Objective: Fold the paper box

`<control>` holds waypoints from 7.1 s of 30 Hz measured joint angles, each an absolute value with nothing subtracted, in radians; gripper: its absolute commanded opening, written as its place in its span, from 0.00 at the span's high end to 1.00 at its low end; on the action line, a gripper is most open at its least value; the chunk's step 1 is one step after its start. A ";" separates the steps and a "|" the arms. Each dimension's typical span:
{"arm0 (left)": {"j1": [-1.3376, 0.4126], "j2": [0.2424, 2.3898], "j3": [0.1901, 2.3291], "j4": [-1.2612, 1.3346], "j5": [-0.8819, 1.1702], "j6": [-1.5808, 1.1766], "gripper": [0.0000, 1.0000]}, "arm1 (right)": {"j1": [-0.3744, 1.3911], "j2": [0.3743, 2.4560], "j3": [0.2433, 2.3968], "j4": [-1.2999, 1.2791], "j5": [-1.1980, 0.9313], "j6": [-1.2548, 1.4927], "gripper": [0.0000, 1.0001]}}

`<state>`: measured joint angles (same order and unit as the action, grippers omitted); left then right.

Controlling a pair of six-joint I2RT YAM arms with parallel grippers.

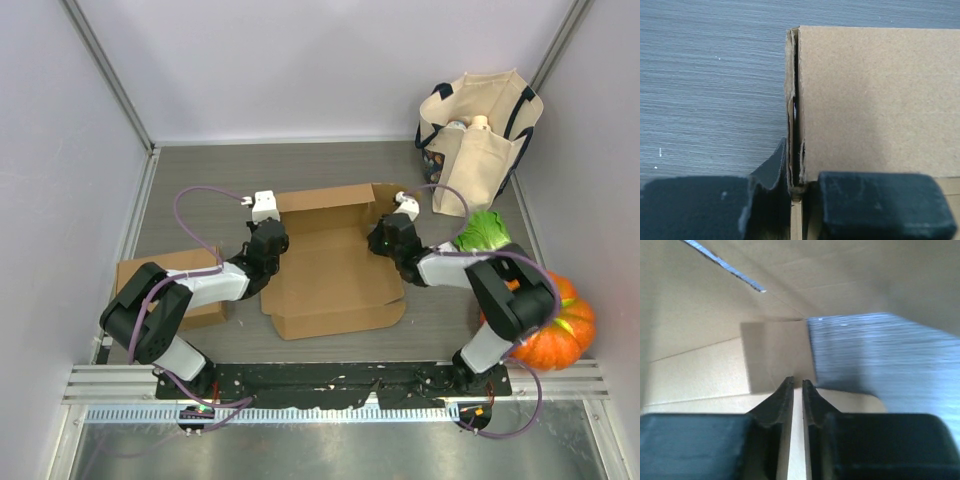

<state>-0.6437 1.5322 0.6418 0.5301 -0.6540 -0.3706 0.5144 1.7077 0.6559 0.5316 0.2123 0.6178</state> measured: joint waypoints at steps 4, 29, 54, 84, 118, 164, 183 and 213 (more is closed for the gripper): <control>-0.644 1.532 0.642 0.530 -0.662 -0.378 1.00 | 0.440 1.483 0.677 0.255 0.207 0.547 0.43; -0.644 1.529 0.654 0.507 -0.616 -0.377 0.79 | 0.157 1.398 0.610 0.405 -0.173 0.069 0.68; -0.963 1.457 0.605 0.440 -0.395 -0.670 1.00 | 0.193 1.330 0.585 0.470 -0.189 0.073 0.98; -1.016 1.966 0.854 0.661 -0.359 -0.834 1.00 | 0.096 1.356 0.579 0.439 -0.253 0.133 0.33; -1.014 1.987 0.881 0.654 -0.366 -0.857 1.00 | 0.469 1.242 0.529 0.239 0.080 0.414 0.33; -0.993 2.009 0.869 0.722 -0.302 -0.878 1.00 | 0.303 1.429 0.524 0.676 -0.237 -0.106 0.32; -0.992 2.000 0.839 0.758 -0.318 -0.824 1.00 | 0.393 1.666 0.590 0.899 -0.180 -0.147 0.56; -1.017 1.017 0.458 0.255 -0.906 -0.646 0.26 | 0.607 1.781 0.676 0.961 0.308 -0.152 0.96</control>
